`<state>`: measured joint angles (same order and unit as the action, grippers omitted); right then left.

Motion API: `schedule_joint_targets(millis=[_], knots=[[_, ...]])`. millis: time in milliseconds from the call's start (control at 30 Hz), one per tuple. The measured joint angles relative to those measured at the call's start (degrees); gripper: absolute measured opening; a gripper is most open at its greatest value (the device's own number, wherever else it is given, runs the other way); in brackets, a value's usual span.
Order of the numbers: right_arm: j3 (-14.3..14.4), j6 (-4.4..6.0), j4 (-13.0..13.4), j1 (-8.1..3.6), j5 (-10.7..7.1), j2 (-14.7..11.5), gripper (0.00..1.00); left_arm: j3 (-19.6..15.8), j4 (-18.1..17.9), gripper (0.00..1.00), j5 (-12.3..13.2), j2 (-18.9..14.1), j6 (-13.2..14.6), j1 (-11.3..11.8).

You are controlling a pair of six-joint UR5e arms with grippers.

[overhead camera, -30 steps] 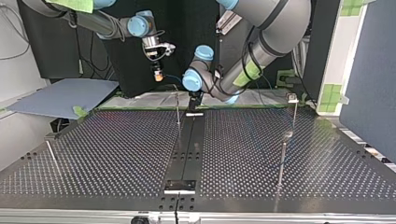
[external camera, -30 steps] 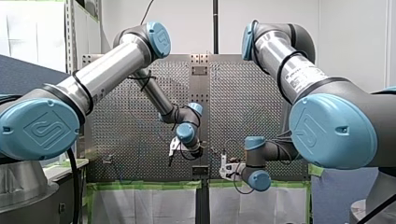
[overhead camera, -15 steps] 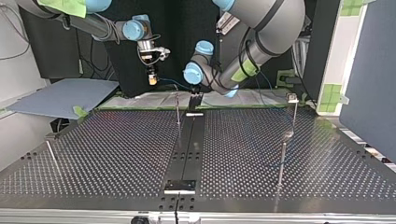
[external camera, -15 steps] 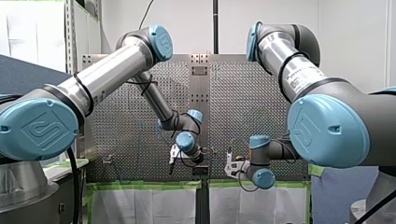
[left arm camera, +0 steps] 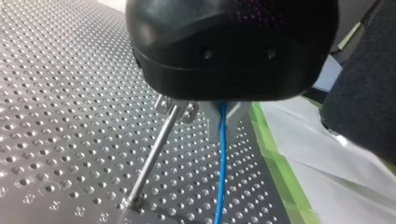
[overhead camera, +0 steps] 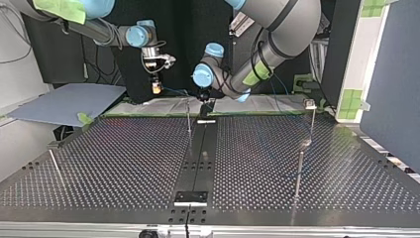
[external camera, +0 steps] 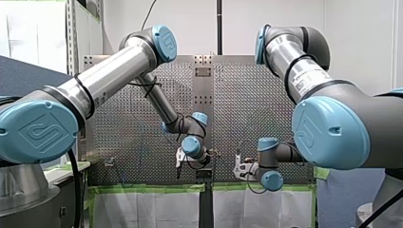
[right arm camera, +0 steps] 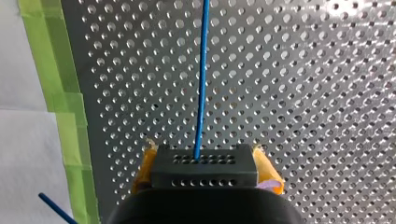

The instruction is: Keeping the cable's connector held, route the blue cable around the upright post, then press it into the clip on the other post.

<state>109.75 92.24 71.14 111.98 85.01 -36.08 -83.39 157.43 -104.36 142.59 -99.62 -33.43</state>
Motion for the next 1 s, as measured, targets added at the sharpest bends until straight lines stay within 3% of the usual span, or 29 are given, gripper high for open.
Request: schedule_joint_targets(millis=[433, 1000], knots=[[-2.46, -0.06, -1.35, -1.69, -2.03, 0.57, 0.00, 0.00, -3.64, 0.01, 1.83, 0.01, -3.42, 0.47], [-3.96, -0.41, -2.80, -2.93, -2.32, 1.21, 0.00, 0.00, -4.23, 0.01, 4.79, 0.32, -5.73, 2.69]])
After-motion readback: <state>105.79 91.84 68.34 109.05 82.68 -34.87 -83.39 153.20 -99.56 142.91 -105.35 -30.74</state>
